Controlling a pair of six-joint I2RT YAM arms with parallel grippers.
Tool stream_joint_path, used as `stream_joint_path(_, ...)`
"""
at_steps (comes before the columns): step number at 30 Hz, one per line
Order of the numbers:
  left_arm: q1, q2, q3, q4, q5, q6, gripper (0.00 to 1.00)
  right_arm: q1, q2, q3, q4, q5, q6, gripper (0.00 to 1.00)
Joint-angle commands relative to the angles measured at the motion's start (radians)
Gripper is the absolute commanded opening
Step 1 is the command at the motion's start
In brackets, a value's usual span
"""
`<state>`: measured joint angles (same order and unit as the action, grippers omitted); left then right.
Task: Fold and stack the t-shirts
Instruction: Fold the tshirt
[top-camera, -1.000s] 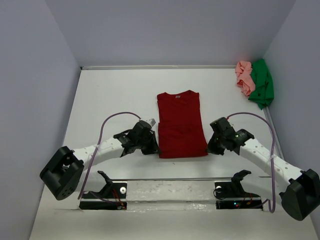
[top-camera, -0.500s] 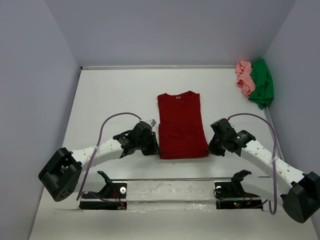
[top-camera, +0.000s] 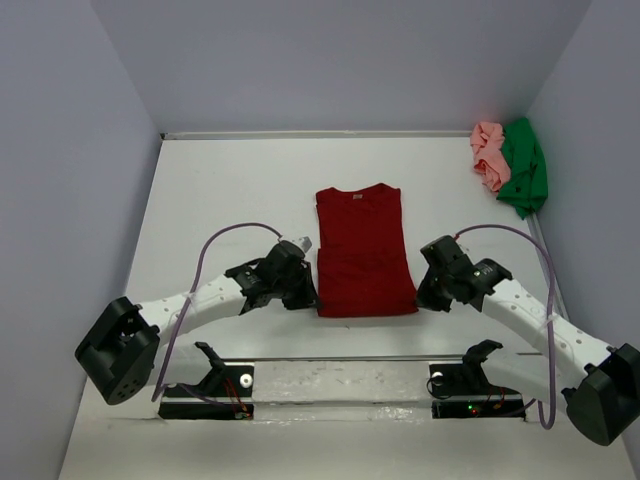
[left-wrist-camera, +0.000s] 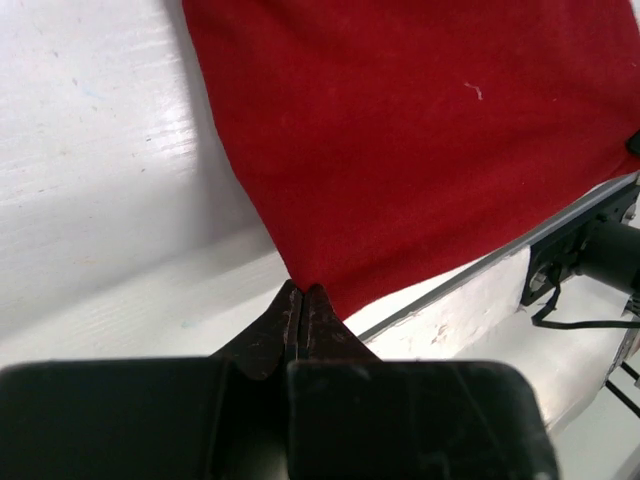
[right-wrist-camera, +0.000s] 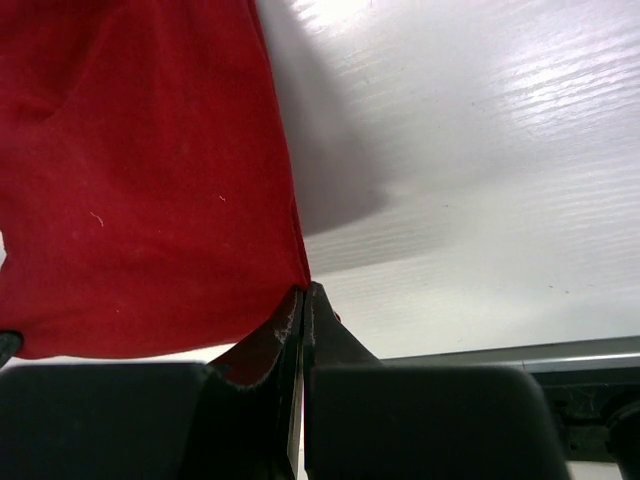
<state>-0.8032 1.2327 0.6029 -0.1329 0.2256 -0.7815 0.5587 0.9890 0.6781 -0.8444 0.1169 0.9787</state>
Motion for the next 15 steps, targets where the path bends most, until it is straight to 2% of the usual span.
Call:
stream_joint_path(1, -0.001, -0.055, 0.132, -0.123, -0.097, 0.044, 0.0, 0.006, 0.002, 0.129, -0.085, 0.107, -0.054, 0.0)
stream_joint_path(7, -0.002, -0.065, 0.25, -0.215, -0.108, 0.07, 0.0, 0.006, 0.045, 0.242, -0.134, 0.13, -0.087, 0.0)
stream_joint_path(15, -0.005, -0.075, 0.196, -0.194, -0.078, 0.051, 0.0, 0.038, 0.028, 0.172, -0.119, 0.107, -0.049, 0.0)
